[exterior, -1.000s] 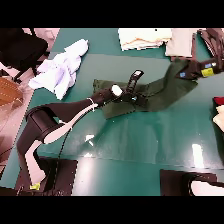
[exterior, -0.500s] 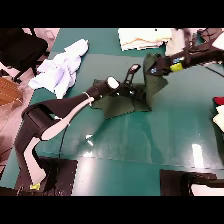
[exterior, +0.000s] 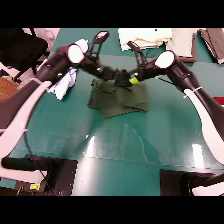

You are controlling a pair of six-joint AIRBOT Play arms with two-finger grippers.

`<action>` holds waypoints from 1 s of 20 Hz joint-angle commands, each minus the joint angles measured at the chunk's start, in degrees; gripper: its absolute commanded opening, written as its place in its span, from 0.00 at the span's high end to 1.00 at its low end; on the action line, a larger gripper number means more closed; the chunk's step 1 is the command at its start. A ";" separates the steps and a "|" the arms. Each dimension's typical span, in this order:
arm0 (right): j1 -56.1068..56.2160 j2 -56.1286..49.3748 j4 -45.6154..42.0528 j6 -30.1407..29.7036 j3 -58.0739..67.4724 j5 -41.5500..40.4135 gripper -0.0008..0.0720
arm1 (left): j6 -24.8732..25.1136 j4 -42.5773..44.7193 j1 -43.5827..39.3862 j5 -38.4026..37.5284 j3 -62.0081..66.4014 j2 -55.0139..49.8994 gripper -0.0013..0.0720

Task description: Fold the shirts.

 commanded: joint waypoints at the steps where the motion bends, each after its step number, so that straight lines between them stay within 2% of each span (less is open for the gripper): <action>1: 5.05 -6.67 3.76 2.03 -0.04 -7.54 0.96 | -9.35 14.08 0.87 -2.45 -5.51 11.98 0.94; 2: 5.60 -8.28 8.26 0.66 -0.04 -7.61 0.91 | -10.51 15.63 0.87 -2.93 -6.56 14.34 0.94; 4: 5.55 -10.03 16.81 -4.33 -0.07 -6.45 0.46 | -10.27 15.96 0.87 -4.59 -7.26 16.92 0.94; 5: 4.96 -9.90 18.45 -4.96 -0.04 -6.51 0.33 | -10.23 16.57 0.87 -5.42 -7.32 17.46 0.94; 6: 4.15 -9.11 18.62 -5.03 -0.07 -6.64 0.29 | -10.25 17.81 0.87 -6.10 -7.34 17.75 0.94; 9: -0.22 -5.27 17.14 -5.31 -0.07 -3.82 0.29 | -10.32 22.03 0.87 -7.30 -7.30 17.84 0.94; 13: -10.67 1.77 6.25 -3.61 -4.42 5.97 0.29 | -10.49 22.91 0.87 -9.27 -7.30 19.39 0.94; 15: -17.51 4.98 7.02 -4.48 -11.98 8.59 0.29 | -10.80 22.82 0.87 -9.11 -7.30 21.40 0.94; 18: -25.97 6.49 14.75 -11.10 -23.37 10.43 0.27 | -10.91 22.64 0.87 -8.98 -7.28 24.02 0.94; 19: -27.93 6.45 17.27 -12.96 -26.36 9.62 0.19 | -10.91 22.40 0.87 -9.33 -7.06 24.72 0.94; 20: -29.42 6.45 18.78 -14.69 -28.79 8.11 0.17 | -11.02 22.32 0.87 -9.75 -6.99 25.33 0.94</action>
